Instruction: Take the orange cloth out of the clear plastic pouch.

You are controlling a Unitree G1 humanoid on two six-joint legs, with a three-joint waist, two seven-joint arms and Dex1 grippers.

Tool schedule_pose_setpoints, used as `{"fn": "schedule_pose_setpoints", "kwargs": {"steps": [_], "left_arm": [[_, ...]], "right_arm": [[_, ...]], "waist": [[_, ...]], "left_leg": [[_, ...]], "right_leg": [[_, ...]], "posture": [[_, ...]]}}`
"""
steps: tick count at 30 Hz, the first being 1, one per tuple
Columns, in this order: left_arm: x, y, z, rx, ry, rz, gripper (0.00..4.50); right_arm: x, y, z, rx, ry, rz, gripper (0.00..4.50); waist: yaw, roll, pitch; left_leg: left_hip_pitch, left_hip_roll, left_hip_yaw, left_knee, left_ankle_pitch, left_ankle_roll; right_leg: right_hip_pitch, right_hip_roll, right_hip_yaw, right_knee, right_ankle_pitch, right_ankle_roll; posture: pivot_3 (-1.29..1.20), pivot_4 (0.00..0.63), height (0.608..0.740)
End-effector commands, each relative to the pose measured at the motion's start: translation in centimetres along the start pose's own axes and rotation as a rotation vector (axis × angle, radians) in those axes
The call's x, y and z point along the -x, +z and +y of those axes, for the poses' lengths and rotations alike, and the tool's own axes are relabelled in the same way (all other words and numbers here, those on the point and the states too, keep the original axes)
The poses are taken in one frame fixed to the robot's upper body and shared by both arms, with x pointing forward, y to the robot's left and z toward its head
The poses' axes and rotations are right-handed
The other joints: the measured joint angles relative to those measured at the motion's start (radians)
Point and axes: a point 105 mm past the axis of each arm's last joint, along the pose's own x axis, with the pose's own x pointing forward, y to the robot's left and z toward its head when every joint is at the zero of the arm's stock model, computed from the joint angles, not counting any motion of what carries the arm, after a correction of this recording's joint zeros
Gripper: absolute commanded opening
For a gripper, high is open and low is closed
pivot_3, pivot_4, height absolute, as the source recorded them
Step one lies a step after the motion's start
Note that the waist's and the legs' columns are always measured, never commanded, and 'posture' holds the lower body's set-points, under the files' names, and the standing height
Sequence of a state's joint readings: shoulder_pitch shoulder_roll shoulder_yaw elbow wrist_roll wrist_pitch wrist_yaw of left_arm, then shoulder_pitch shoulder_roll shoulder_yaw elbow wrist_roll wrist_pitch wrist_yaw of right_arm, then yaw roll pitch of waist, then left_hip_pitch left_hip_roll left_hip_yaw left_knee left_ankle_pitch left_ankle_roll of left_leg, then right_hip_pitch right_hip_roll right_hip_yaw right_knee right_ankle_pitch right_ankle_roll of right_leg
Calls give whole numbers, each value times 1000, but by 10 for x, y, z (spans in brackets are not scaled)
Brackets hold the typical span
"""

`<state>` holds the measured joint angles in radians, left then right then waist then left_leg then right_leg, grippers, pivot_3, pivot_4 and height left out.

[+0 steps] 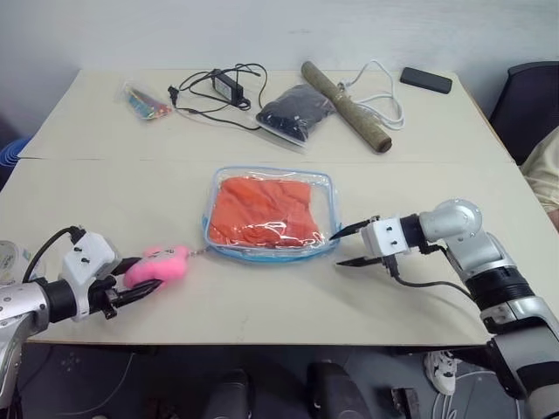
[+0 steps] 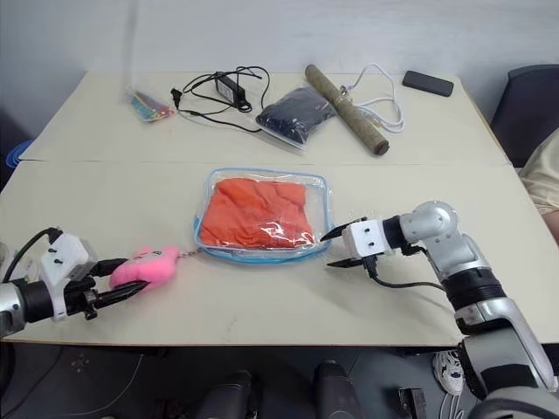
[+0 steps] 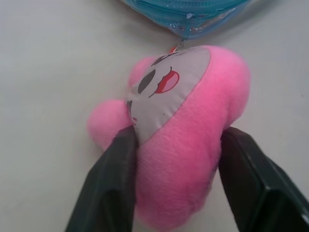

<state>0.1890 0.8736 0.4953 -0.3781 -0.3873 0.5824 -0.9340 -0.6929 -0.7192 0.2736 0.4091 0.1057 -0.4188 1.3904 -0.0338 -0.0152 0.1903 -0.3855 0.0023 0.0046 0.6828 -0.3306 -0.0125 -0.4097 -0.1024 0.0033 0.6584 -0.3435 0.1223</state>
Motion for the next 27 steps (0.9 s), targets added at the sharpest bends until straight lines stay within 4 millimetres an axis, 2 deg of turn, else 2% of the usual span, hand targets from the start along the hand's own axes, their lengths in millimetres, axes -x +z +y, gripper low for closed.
{"fn": "schedule_pose_setpoints", "kwargs": {"steps": [1, 2, 3, 5, 7, 10, 11, 13, 17, 20, 23, 27], "left_arm": [[15, 5, 9, -24, 47, -14, 3915], [20, 9, 14, -26, 69, -35, 4207], [26, 16, 19, -21, 86, -58, 4474], [38, 32, 23, -12, 90, -114, 4474], [48, 56, 15, -19, 16, -181, 4474], [47, 95, -14, -106, -167, -231, 4474], [41, 104, -23, -156, -211, -222, 4474], [16, 108, -34, -308, -244, -144, 4474], [-46, 90, -35, -627, -240, 11, 4474], [-80, 92, -33, -713, -219, -13, 4474], [-100, 95, -33, -765, -199, -34, 4474], [-115, 92, -39, -797, -215, -48, 4474]], "right_arm": [[24, 14, -7, -51, -83, -42, 4033], [29, 18, -7, -93, -110, -65, 4379], [33, 23, -7, -141, -138, -92, 4500], [40, 34, -7, -237, -187, -146, 4500], [46, 44, -1, -334, -192, -196, 4500], [49, 59, 9, -448, -183, -265, 4500], [48, 64, 12, -479, -181, -286, 4500], [43, 71, 15, -532, -169, -315, 4500], [31, 79, 24, -531, -140, -309, 4500], [28, 79, 25, -526, -149, -299, 4500], [28, 79, 26, -521, -161, -294, 4500], [28, 78, 27, -521, -179, -288, 4500]], "waist": [[3, 0, 0], [4, 0, 0], [6, 0, 0], [6, 0, 0], [7, 0, 0], [9, 0, 0], [9, 0, 0], [9, 1, 0], [9, 3, 0], [7, 3, 0], [7, 2, 1], [9, 2, 1]], "left_leg": [[0, 0, 0, 0, 0, 0], [0, 0, 0, 0, 0, 0], [0, 0, 0, 0, 0, 0], [0, 0, -1, 0, 0, 0], [0, 0, -3, 0, 0, 0], [-1, -1, -7, 0, 0, 0], [-1, -1, -8, 0, 0, 0], [-1, -3, -10, -1, 0, 0], [3, -6, -10, -3, 0, 0], [4, -5, -6, -3, 0, 1], [3, -4, -5, -2, -1, 2], [1, -4, -3, -1, -2, 3]], "right_leg": [[0, 0, 0, 0, 0, 0], [0, 0, 0, 0, 0, 0], [0, 0, 0, -1, 0, 0], [0, 0, -1, -1, 0, 0], [1, -1, -1, -1, 0, 0], [3, -3, 1, -4, 0, -1], [4, -4, 1, -4, 0, -1], [7, -6, -1, -6, 0, -1], [11, -6, -1, -7, 0, 0], [11, 6, -1, -6, 0, 0], [10, 6, -2, -5, 1, 1], [8, 6, -2, -4, 2, 3]], "posture": [[0, 150, 740], [0, 150, 740], [0, 150, 740], [0, 150, 740], [0, 150, 740], [0, 150, 740], [0, 150, 740], [0, 150, 740], [0, 150, 740], [0, 150, 740], [0, 150, 740], [0, 150, 740]]}}
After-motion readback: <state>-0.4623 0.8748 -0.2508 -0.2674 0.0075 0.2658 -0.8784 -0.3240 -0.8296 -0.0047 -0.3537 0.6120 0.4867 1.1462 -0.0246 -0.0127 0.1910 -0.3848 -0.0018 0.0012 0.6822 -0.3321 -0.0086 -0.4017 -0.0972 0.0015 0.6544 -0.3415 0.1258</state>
